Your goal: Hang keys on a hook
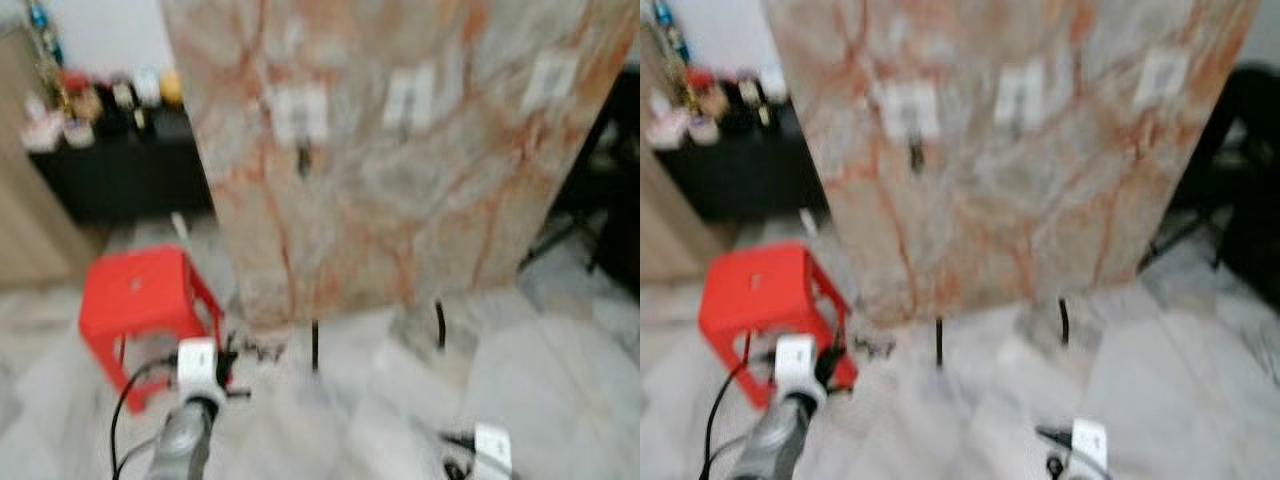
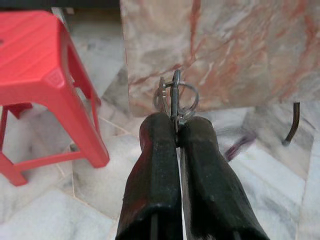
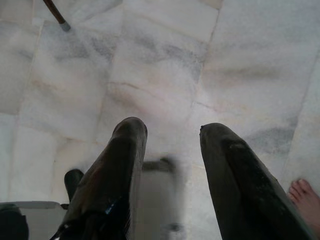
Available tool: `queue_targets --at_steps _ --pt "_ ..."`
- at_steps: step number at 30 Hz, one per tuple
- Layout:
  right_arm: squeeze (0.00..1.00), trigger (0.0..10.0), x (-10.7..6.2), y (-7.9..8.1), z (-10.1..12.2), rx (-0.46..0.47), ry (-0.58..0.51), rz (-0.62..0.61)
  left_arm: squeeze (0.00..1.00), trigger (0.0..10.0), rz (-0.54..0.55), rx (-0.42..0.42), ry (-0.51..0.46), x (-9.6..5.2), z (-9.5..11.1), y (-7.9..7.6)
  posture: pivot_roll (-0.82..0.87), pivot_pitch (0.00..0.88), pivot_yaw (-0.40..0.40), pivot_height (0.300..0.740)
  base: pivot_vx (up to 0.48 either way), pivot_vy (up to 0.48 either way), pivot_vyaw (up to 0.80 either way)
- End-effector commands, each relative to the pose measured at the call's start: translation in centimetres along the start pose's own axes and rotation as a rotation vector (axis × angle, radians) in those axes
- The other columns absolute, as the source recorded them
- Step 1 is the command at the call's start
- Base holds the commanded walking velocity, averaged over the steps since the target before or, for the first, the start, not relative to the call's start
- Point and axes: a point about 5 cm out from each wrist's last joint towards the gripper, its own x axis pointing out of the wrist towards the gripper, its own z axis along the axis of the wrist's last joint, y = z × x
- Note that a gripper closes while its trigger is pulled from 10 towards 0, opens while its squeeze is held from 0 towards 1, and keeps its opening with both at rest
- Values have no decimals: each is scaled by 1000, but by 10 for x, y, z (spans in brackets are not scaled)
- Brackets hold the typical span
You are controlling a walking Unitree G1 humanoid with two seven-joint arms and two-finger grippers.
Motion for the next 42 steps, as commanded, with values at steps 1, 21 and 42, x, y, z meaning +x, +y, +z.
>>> queue_targets --at_steps 1,21,42 --pt "0 10000 0 -5 1 2 -1 -17 0 10000 -16 0 -17 2 4 -5 -17 8 45 740 0 -480 0" --pt "0 10000 0 -7 0 -14 13 -26 0 10000 -70 4 -79 -1 13 -10 -13 9 42 740 59 -42 -374" --pt "0 10000 0 -7 -1 -4 10 -34 0 10000 -124 19 -75 -1 12 -22 -22 15 47 740 352 0 -295"
